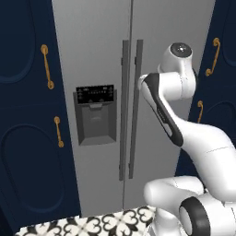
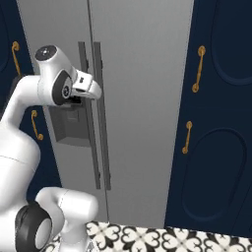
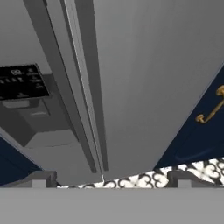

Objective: Grab a lemon wedge from the fridge and one ice cube from the ice bowl, and put them in the glass of lemonade.

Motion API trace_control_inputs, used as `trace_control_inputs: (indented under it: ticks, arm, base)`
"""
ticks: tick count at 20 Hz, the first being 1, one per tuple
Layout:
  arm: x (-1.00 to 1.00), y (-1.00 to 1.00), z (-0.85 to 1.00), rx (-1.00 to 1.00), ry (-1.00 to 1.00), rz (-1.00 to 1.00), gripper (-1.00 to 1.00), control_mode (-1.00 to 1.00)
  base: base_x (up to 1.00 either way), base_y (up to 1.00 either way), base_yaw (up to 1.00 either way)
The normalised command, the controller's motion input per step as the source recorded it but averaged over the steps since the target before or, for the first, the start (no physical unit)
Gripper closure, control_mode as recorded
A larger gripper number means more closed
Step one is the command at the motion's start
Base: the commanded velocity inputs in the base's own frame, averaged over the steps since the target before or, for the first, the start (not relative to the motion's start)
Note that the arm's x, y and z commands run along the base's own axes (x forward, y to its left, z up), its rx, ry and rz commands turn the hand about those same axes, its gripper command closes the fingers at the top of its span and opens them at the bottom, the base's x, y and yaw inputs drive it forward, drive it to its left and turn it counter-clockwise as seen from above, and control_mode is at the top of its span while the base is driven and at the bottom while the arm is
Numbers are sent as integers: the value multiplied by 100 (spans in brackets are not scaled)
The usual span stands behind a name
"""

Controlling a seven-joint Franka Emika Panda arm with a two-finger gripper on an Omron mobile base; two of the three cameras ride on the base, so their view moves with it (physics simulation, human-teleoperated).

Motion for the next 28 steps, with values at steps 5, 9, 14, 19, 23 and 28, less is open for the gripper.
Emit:
trace_control_inputs:
  ticks: [5,9,14,19,23,28]
  arm:
    - [61,0,-5,6,-4,-3,-100,-100]
    - [50,0,-56,0,-1,15,-100,-100]
    - [47,0,-57,0,-4,18,-100,-100]
    - [29,0,-2,-1,-12,4,-100,-100]
    - [50,0,10,-9,0,0,-100,-100]
    - [44,2,8,-11,0,-1,-100,-100]
  base:
    - [0,0,0]
    - [0,0,0]
    - [0,0,0]
    - [0,0,0]
    - [0,0,0]
    - [0,0,0]
